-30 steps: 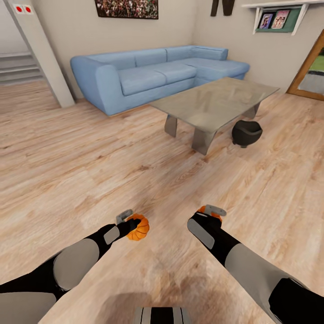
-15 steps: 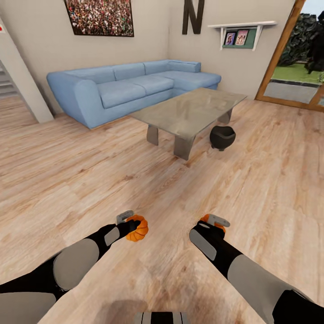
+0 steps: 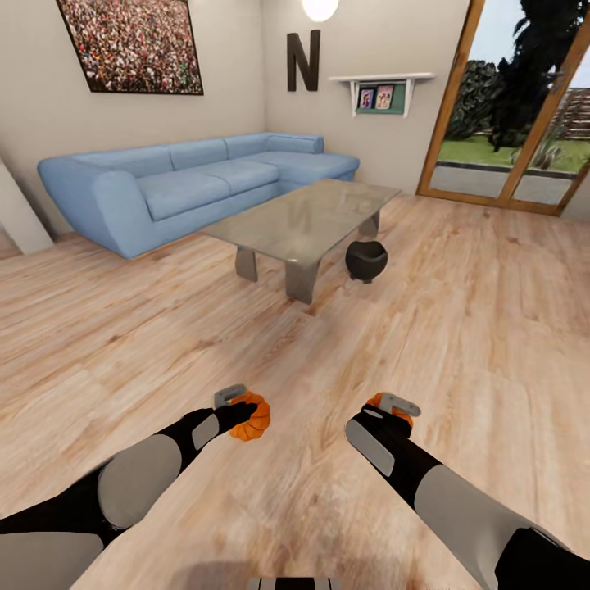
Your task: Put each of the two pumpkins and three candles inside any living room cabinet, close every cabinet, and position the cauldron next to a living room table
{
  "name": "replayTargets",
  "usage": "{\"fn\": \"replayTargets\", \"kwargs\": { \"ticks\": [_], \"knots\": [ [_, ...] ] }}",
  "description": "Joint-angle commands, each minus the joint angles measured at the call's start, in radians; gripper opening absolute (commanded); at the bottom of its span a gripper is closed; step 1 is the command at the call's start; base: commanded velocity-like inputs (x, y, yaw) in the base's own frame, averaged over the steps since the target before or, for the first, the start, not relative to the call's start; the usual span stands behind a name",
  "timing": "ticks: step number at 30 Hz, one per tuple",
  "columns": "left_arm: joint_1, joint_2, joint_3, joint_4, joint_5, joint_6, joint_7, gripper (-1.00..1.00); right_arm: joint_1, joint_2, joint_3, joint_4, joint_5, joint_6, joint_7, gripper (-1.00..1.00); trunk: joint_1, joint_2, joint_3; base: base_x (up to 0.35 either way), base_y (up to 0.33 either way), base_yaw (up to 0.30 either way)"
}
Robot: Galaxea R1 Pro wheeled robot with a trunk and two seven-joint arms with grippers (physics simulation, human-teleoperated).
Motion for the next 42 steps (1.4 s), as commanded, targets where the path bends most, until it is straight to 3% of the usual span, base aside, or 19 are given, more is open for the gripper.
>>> {"fn": "replayTargets", "kwargs": {
  "ticks": [1, 17, 19, 21, 24, 29, 32, 34, 38, 42],
  "knots": [
    [0.000, -0.001, 0.009, -0.002, -0.010, 0.006, -0.002, -1.00, -0.001, -0.001, 0.006, -0.001, -0.003, 0.008, -0.006, -1.00, -0.001, 0.000, 0.003, 0.000, 0.000, -0.268],
    [0.000, -0.010, 0.009, -0.002, -0.009, 0.006, 0.000, -1.00, -0.001, 0.005, 0.029, 0.028, -0.004, -0.007, -0.004, -1.00, -0.008, 0.004, 0.065, 0.000, 0.000, -0.267],
    [0.000, -0.010, 0.009, -0.002, -0.009, 0.006, 0.000, -1.00, -0.001, 0.004, 0.031, 0.028, -0.005, -0.007, 0.017, -1.00, -0.009, 0.004, 0.073, 0.000, 0.000, -0.268],
    [0.000, -0.013, 0.009, -0.002, -0.009, 0.006, 0.002, -1.00, -0.001, 0.001, 0.032, 0.040, -0.006, -0.006, 0.110, -1.00, -0.010, 0.005, 0.081, 0.000, 0.000, -0.267],
    [0.000, -0.012, 0.009, -0.002, -0.009, 0.004, 0.001, -1.00, -0.001, -0.001, 0.032, 0.053, -0.004, -0.005, 0.164, -1.00, -0.011, 0.005, 0.092, 0.000, 0.000, -0.268],
    [0.000, -0.015, 0.009, -0.002, -0.010, -0.013, -0.003, -1.00, -0.001, -0.001, 0.032, 0.057, -0.004, -0.006, 0.182, -1.00, -0.013, 0.006, 0.111, 0.000, 0.000, -0.267],
    [0.039, -0.014, 0.009, -0.002, -0.012, -0.021, -0.009, -1.00, -0.001, -0.002, 0.032, 0.058, -0.003, -0.007, 0.184, -1.00, -0.015, 0.007, 0.123, 0.000, 0.000, -0.267],
    [0.074, -0.014, 0.008, -0.002, -0.033, -0.027, -0.012, -1.00, -0.001, -0.003, 0.033, 0.058, -0.003, -0.013, 0.184, -1.00, -0.016, 0.008, 0.131, 0.000, 0.000, -0.267],
    [0.090, -0.004, 0.008, -0.002, -0.060, -0.033, -0.012, -1.00, 0.000, 0.000, 0.034, 0.060, -0.005, -0.022, 0.186, -1.00, -0.017, 0.009, 0.146, 0.000, 0.000, -0.267],
    [0.092, -0.008, 0.008, -0.002, -0.064, -0.035, -0.010, -1.00, 0.000, 0.003, 0.034, 0.083, -0.005, -0.024, 0.187, -1.00, -0.019, 0.009, 0.162, 0.000, 0.000, -0.267]
  ]
}}
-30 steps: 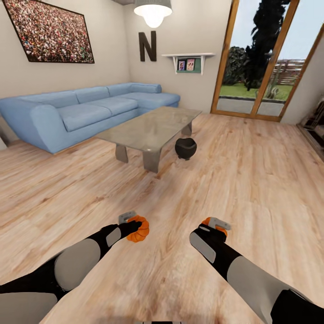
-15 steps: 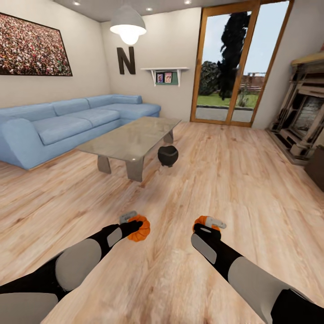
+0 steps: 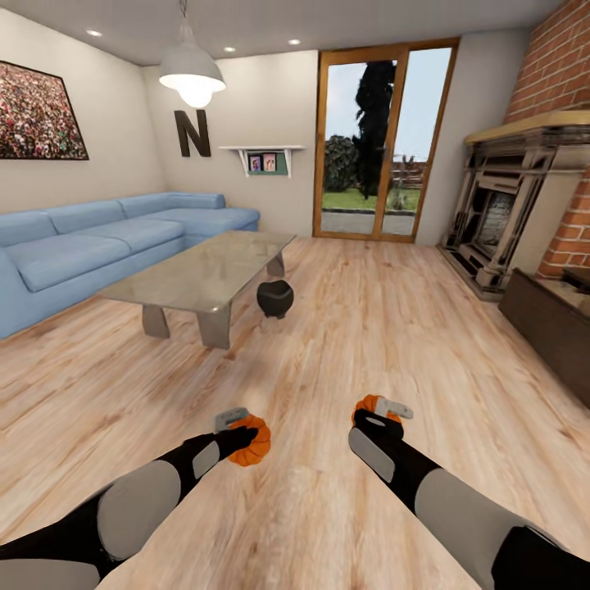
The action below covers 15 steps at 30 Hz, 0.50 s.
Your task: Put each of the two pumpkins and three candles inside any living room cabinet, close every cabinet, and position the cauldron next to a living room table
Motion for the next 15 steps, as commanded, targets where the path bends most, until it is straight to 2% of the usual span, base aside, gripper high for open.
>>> {"fn": "replayTargets", "kwargs": {
  "ticks": [1, 8, 15],
  "knots": [
    [0.000, -0.001, 0.008, -0.002, -0.010, 0.006, -0.001, -1.00, -0.001, 0.000, 0.007, 0.003, 0.000, 0.003, -0.005, -1.00, -0.001, 0.000, 0.003, 0.000, 0.000, -0.267],
    [0.001, -0.001, 0.008, -0.002, -0.010, 0.005, 0.004, -1.00, -0.001, 0.002, 0.009, 0.015, 0.000, -0.017, 0.003, -1.00, -0.004, 0.002, 0.030, 0.000, 0.000, -0.268],
    [0.002, -0.001, 0.008, -0.002, -0.010, 0.005, 0.005, -1.00, -0.001, 0.006, 0.016, 0.041, 0.000, -0.019, 0.024, -1.00, -0.031, 0.050, 0.052, 0.000, 0.000, -0.268]
  ]
}}
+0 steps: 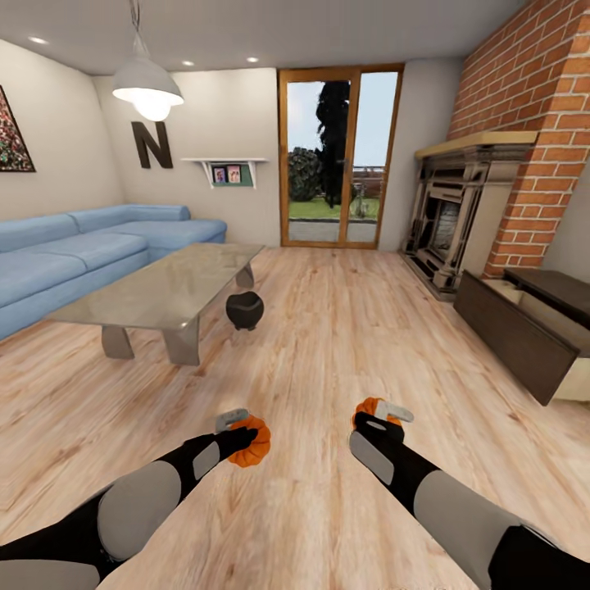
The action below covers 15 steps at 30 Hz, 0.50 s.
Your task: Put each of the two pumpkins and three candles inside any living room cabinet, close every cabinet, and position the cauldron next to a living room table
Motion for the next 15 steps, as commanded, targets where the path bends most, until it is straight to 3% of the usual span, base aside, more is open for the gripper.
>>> {"fn": "replayTargets", "kwargs": {
  "ticks": [1, 7, 15],
  "knots": [
    [0.000, 0.000, 0.009, -0.002, -0.009, 0.006, -0.003, -1.00, -0.002, 0.000, 0.007, 0.004, 0.000, 0.003, 0.002, -1.00, -0.004, 0.007, 0.002, 0.000, 0.000, -0.268],
    [0.000, 0.001, 0.009, -0.002, -0.009, 0.006, 0.000, -1.00, -0.002, 0.020, 0.007, 0.082, 0.002, -0.053, 0.135, -1.00, -0.027, 0.049, 0.021, 0.000, 0.000, -0.268],
    [0.000, 0.001, 0.009, -0.002, -0.009, 0.006, 0.002, -1.00, -0.002, 0.032, 0.006, 0.101, 0.001, -0.081, 0.149, -1.00, -0.058, 0.105, 0.046, 0.000, 0.000, -0.267]
  ]
}}
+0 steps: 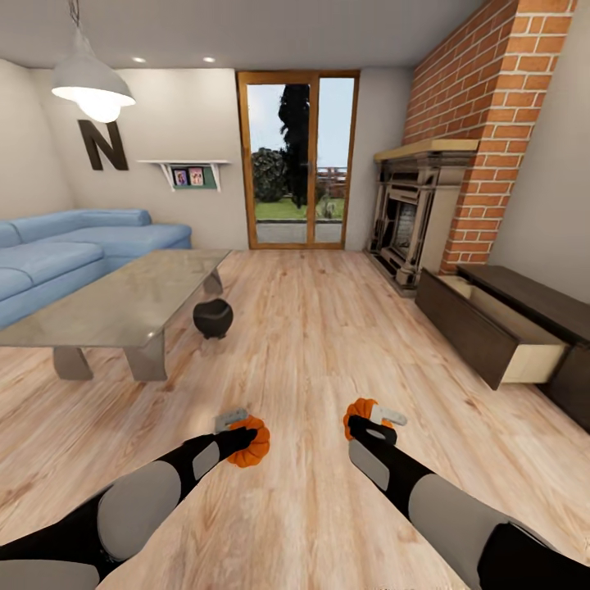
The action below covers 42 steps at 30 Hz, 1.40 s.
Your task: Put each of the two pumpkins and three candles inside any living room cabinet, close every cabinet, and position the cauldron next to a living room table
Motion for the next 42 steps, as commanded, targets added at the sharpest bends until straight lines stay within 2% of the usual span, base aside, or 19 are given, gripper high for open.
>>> {"fn": "replayTargets", "kwargs": {
  "ticks": [1, 7, 22, 33, 35, 39, 42],
  "knots": [
    [0.000, 0.000, 0.010, -0.002, -0.008, 0.005, -0.003, -1.00, -0.001, 0.006, 0.008, 0.014, -0.009, -0.017, -0.004, -1.00, -0.004, 0.007, 0.002, 0.000, 0.000, -0.267],
    [0.000, 0.000, 0.010, -0.002, -0.008, 0.005, -0.003, -1.00, -0.001, 0.026, 0.008, 0.052, -0.006, -0.060, 0.001, -1.00, -0.027, 0.049, 0.021, 0.000, 0.000, -0.267],
    [0.000, 0.000, 0.010, -0.002, -0.008, 0.007, -0.003, -1.00, -0.001, 0.032, 0.008, 0.057, -0.008, -0.067, 0.002, -1.00, -0.085, 0.154, 0.068, 0.000, 0.000, -0.256],
    [0.000, 0.000, 0.010, -0.002, -0.008, 0.007, -0.003, -1.00, -0.001, 0.032, 0.007, 0.068, -0.010, -0.067, 0.003, -1.00, -0.127, 0.231, 0.103, 0.000, 0.000, -0.023],
    [0.000, 0.000, 0.010, -0.002, -0.008, 0.007, -0.002, -1.00, -0.001, 0.032, 0.007, 0.109, -0.011, -0.067, 0.003, -1.00, -0.134, 0.245, 0.109, 0.000, 0.000, 0.000],
    [0.000, 0.000, 0.010, -0.002, -0.008, 0.007, -0.002, -1.00, -0.001, 0.031, 0.005, 0.128, -0.012, -0.069, 0.002, -1.00, -0.150, 0.273, 0.121, 0.000, 0.000, 0.000],
    [0.000, 0.001, 0.010, -0.002, -0.008, 0.007, -0.001, -1.00, -0.001, 0.040, 0.007, 0.147, -0.014, -0.106, 0.012, -1.00, -0.161, 0.294, 0.131, 0.000, 0.000, 0.000]
  ]
}}
